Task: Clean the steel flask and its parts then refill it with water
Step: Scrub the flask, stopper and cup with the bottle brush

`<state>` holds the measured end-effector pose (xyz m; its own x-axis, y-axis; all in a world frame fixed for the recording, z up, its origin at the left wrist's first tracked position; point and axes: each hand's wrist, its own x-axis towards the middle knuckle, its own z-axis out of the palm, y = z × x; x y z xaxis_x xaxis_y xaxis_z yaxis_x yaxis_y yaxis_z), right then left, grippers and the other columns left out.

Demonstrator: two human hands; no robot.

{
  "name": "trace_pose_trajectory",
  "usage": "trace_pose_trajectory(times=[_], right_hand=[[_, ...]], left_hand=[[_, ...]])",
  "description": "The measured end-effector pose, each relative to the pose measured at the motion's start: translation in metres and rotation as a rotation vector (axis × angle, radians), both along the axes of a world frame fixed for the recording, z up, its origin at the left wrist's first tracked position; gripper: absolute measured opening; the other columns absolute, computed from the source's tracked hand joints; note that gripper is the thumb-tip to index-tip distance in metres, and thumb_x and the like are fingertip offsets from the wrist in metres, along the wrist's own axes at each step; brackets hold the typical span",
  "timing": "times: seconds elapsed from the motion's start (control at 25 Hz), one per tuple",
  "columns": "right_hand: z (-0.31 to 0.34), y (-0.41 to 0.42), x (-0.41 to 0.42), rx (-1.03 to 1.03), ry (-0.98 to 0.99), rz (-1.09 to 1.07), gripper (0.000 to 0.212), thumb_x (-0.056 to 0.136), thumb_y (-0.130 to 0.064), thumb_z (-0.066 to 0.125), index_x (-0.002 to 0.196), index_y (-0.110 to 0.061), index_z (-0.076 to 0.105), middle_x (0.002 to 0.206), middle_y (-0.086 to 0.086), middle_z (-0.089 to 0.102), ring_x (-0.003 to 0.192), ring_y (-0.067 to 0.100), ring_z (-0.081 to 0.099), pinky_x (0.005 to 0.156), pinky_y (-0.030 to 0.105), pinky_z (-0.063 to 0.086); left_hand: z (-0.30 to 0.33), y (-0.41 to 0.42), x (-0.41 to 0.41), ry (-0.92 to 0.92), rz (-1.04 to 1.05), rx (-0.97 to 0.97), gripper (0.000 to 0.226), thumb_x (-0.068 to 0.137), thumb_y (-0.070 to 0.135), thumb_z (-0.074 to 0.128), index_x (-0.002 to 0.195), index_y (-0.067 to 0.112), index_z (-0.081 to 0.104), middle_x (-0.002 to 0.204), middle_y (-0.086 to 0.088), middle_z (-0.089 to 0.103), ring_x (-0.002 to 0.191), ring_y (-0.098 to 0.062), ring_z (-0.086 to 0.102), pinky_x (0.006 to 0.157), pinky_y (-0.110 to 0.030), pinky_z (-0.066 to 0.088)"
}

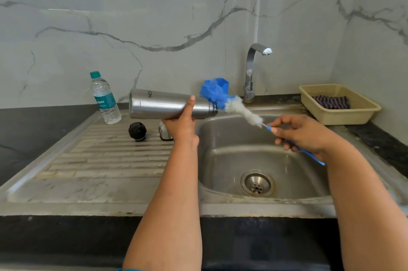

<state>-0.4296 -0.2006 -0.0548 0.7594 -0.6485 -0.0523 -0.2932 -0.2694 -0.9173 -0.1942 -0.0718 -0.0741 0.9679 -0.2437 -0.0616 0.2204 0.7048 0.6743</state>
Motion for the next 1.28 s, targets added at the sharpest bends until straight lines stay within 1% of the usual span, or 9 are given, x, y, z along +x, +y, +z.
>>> trace_pose_trajectory(times=[0.24,0.32,0.4,0.6,0.76,0.92,1.08,1.2,1.28], right_hand=[[-0.001,0.011,0.004,-0.175,-0.139,-0.077,0.005,0.090,-0.013,0.066,0.094,-0.017,0.066,0.076,0.003,0.075,0.046,0.002,0.049,0.055,0.025,0.039],[-0.002,0.017,0.014,-0.373,-0.083,-0.099,0.004,0.089,-0.018,0.067,0.091,-0.021,0.066,0.070,-0.006,0.074,0.050,-0.003,0.053,0.060,0.024,0.039],[0.000,0.021,0.014,-0.434,-0.012,-0.088,0.004,0.088,-0.021,0.068,0.089,-0.025,0.067,0.067,-0.010,0.073,0.058,-0.005,0.058,0.063,0.023,0.041],[0.006,0.017,0.003,-0.308,-0.020,-0.116,0.005,0.087,-0.018,0.070,0.085,-0.022,0.069,0.066,-0.005,0.073,0.058,0.005,0.058,0.063,0.026,0.041],[0.000,0.020,0.019,-0.325,0.087,-0.091,0.002,0.088,-0.018,0.067,0.088,-0.019,0.068,0.064,-0.004,0.072,0.051,0.005,0.050,0.055,0.023,0.037],[0.010,0.013,-0.007,-0.114,0.045,-0.019,0.004,0.087,-0.008,0.068,0.089,-0.011,0.067,0.065,0.008,0.071,0.042,0.010,0.040,0.039,0.019,0.031],[0.003,0.027,0.024,-0.126,-0.053,-0.058,0.004,0.088,-0.013,0.069,0.085,-0.016,0.068,0.064,0.006,0.070,0.048,0.011,0.044,0.044,0.022,0.034],[0.000,0.027,0.024,-0.191,-0.028,-0.114,0.002,0.088,-0.018,0.068,0.086,-0.018,0.070,0.065,0.004,0.071,0.054,0.012,0.048,0.052,0.027,0.037],[0.003,0.019,0.008,-0.114,-0.002,-0.096,0.002,0.088,-0.015,0.068,0.088,-0.015,0.069,0.064,0.006,0.070,0.050,0.013,0.043,0.044,0.023,0.033]], left_hand=[[0.004,0.000,-0.002,0.139,-0.140,-0.040,0.069,0.072,0.013,0.086,0.131,0.015,0.051,0.126,0.001,0.061,0.125,-0.021,0.054,0.086,-0.040,0.050],[0.007,0.006,-0.001,0.147,-0.130,-0.143,0.076,0.066,0.022,0.089,0.132,0.019,0.051,0.128,-0.001,0.062,0.121,-0.024,0.058,0.095,-0.050,0.051],[0.009,0.013,0.001,0.115,-0.090,-0.208,0.083,0.059,0.025,0.093,0.131,0.020,0.052,0.125,-0.003,0.067,0.114,-0.023,0.064,0.092,-0.053,0.054],[0.006,0.012,0.002,0.083,-0.058,-0.118,0.075,0.066,0.011,0.090,0.130,0.016,0.052,0.121,0.002,0.069,0.112,-0.018,0.065,0.094,-0.049,0.053],[0.005,0.013,0.001,-0.032,-0.079,-0.058,0.055,0.075,0.004,0.082,0.123,0.015,0.057,0.122,0.000,0.068,0.111,-0.018,0.065,0.092,-0.045,0.055],[0.002,0.018,0.010,0.032,0.008,-0.093,0.042,0.077,0.005,0.081,0.106,0.020,0.054,0.119,0.001,0.066,0.118,-0.021,0.061,0.096,-0.051,0.051],[0.005,0.014,0.000,-0.028,-0.060,-0.085,0.051,0.078,0.009,0.080,0.122,0.018,0.056,0.125,0.000,0.067,0.117,-0.020,0.063,0.097,-0.048,0.051],[0.006,0.018,0.001,-0.088,0.011,-0.092,0.047,0.079,0.003,0.078,0.117,0.021,0.057,0.122,0.002,0.066,0.115,-0.016,0.063,0.100,-0.048,0.051],[0.007,0.021,0.006,-0.079,0.033,-0.118,0.043,0.080,0.004,0.078,0.113,0.023,0.057,0.123,0.003,0.064,0.115,-0.015,0.061,0.103,-0.050,0.048]])
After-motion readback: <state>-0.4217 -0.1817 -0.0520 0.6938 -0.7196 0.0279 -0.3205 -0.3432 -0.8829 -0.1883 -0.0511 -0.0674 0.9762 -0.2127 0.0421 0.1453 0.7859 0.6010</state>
